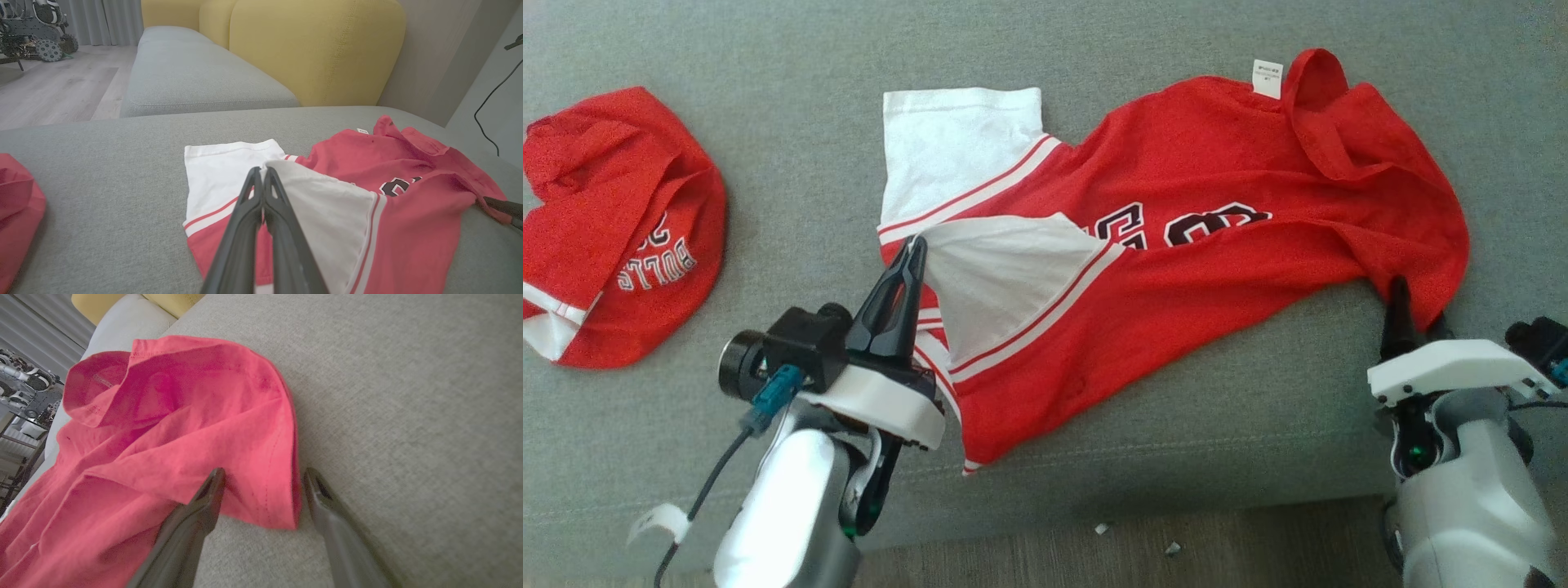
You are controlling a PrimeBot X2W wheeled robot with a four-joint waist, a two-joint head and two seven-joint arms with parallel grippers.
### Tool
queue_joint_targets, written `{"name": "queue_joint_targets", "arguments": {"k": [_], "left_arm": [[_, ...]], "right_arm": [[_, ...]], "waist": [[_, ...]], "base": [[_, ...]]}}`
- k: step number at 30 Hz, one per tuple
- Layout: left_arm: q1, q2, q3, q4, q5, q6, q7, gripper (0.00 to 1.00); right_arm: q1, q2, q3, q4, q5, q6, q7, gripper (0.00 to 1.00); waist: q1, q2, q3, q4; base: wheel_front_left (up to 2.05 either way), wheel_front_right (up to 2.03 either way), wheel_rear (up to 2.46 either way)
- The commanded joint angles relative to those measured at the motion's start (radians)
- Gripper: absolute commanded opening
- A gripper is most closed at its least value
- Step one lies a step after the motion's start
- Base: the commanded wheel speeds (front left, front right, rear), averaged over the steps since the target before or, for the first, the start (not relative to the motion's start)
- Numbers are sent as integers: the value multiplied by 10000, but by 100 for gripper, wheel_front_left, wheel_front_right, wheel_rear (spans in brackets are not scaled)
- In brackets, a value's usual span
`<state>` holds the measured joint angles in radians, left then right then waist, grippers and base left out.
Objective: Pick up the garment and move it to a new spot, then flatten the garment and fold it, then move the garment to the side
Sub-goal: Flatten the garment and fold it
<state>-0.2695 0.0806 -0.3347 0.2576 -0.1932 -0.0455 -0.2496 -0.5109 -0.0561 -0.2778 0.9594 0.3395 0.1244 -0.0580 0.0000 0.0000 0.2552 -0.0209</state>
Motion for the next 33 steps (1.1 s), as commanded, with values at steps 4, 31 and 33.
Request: {"name": "queue_joint_targets", "arguments": {"k": [4,31,33], "left_arm": [[-297,92,441,-419,127,-42,-122,0],[-346,694,2013,-1953,230,104,-122,0],[-539,772,2186,-1972,75,60,-122,0]], "right_arm": [[-376,59,384,572,-285,63,-55,0],[-1658,-2152,4265,-5589,1404,63,5885,0],[-1928,-2179,4342,-5822,2157,63,6392,0]], "waist": [[0,0,-34,-22],[0,0,-2823,-22],[0,0,-2958,18]], "base": [[0,0,0],[0,0,0],[0,0,0]]}}
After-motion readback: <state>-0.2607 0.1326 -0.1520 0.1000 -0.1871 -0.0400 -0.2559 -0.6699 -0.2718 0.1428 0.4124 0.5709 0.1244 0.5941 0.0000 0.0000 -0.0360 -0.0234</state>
